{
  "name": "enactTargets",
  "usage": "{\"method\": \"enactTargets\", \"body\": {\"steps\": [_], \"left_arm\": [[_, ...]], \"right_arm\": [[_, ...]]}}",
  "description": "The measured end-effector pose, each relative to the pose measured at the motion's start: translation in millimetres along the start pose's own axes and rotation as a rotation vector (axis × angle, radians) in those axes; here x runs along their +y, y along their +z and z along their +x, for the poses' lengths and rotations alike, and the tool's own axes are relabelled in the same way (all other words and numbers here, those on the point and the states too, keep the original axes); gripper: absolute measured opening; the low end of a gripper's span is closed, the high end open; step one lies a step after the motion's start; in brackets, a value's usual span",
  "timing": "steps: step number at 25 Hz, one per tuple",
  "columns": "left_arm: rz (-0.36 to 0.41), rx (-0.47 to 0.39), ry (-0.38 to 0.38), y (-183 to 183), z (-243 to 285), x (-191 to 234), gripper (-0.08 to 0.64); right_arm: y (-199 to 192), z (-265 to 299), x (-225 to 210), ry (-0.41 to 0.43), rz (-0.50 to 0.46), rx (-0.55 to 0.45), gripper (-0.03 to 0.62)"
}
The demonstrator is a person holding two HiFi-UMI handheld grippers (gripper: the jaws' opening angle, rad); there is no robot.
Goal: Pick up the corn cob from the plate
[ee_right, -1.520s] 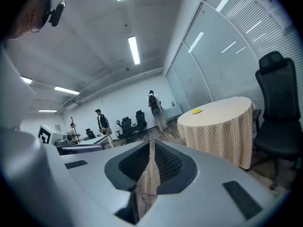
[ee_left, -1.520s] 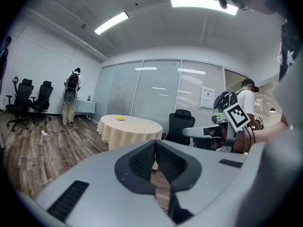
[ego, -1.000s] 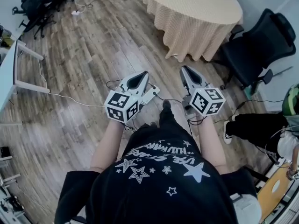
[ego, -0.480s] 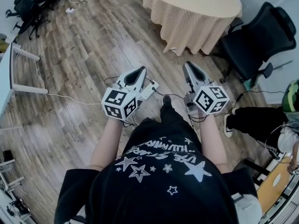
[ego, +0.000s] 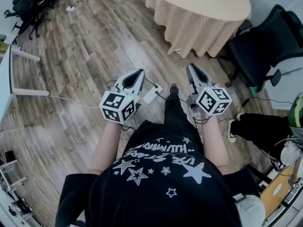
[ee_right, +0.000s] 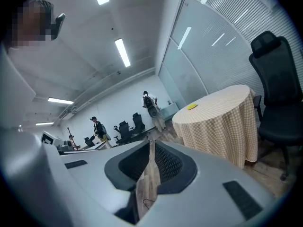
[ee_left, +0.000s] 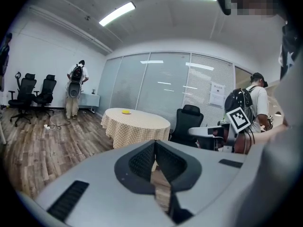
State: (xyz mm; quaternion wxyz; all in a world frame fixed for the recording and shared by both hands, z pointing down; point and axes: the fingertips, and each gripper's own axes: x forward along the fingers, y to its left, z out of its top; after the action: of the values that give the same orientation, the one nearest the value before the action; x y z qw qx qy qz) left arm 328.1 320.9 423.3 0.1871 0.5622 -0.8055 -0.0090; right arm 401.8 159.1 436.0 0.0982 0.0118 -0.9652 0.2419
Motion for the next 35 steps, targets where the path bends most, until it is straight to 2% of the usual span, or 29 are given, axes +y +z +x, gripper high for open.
{"method": "enactTargets", "body": {"steps": [5,12,21,30,35], "left_arm": [[-0.003,0.013,0.032,18,45,24,0.008],[-0.026,0.012,0.103,62,128,61,0.008],[-0.015,-0.011,0.168,106,227,88,0.008],[0.018,-0.052,0.148,145,279,105,0.008],[0.028,-0.053,0.111,151,307,124,0.008]], "right_arm": [[27,48,-35,0.026,0.008,0.017,0.052],[82,126,-96,0.074,0.006,0.069,0.052],[148,192,-184,0.098,0.009,0.062,0.051],[164,222,-208,0.098,0.021,0.07,0.052],[166,244,-222,0.068,0.028,0.07,0.052]]}}
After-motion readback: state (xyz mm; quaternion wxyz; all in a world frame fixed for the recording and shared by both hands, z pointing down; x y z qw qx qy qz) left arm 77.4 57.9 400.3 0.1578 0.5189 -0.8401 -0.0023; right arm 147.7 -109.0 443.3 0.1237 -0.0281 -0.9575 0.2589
